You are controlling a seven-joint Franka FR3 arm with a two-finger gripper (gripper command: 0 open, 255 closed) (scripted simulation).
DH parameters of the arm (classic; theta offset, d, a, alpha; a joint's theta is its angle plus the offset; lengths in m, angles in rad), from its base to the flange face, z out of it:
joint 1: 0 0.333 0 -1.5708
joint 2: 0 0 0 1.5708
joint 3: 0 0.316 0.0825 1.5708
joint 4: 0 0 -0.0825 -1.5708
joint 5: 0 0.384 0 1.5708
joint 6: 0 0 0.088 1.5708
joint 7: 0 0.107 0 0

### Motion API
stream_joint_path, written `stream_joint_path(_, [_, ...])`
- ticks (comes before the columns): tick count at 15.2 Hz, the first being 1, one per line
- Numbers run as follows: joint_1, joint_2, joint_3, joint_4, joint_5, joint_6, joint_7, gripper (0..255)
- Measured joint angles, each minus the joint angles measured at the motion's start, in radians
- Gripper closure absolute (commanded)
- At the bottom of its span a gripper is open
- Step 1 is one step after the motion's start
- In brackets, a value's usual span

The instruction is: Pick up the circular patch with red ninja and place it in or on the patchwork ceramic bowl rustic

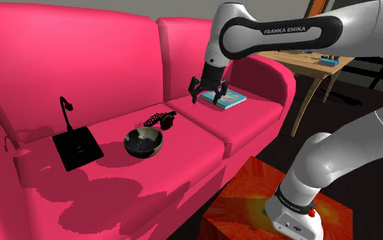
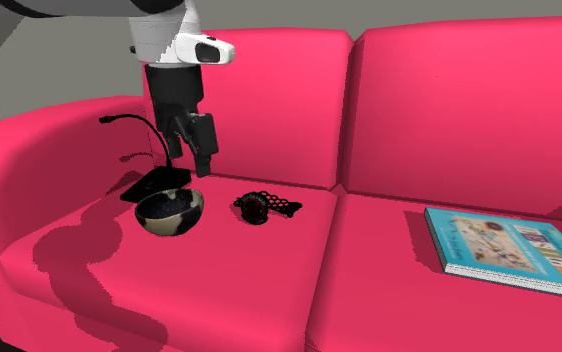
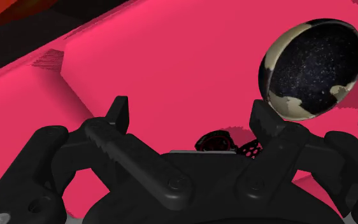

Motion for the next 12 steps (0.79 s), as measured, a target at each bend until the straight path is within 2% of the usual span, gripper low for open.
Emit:
stream_joint_path(4, [-0.048,0.161,0.076,0.102,-0.031,0.045,0.222,0])
stream_joint_path(8, [-0.083,0.331,0.132,0.201,-0.089,0.090,0.447,0])
stream_joint_path(12, [-0.098,0.511,0.155,0.336,-0.167,0.100,0.666,0])
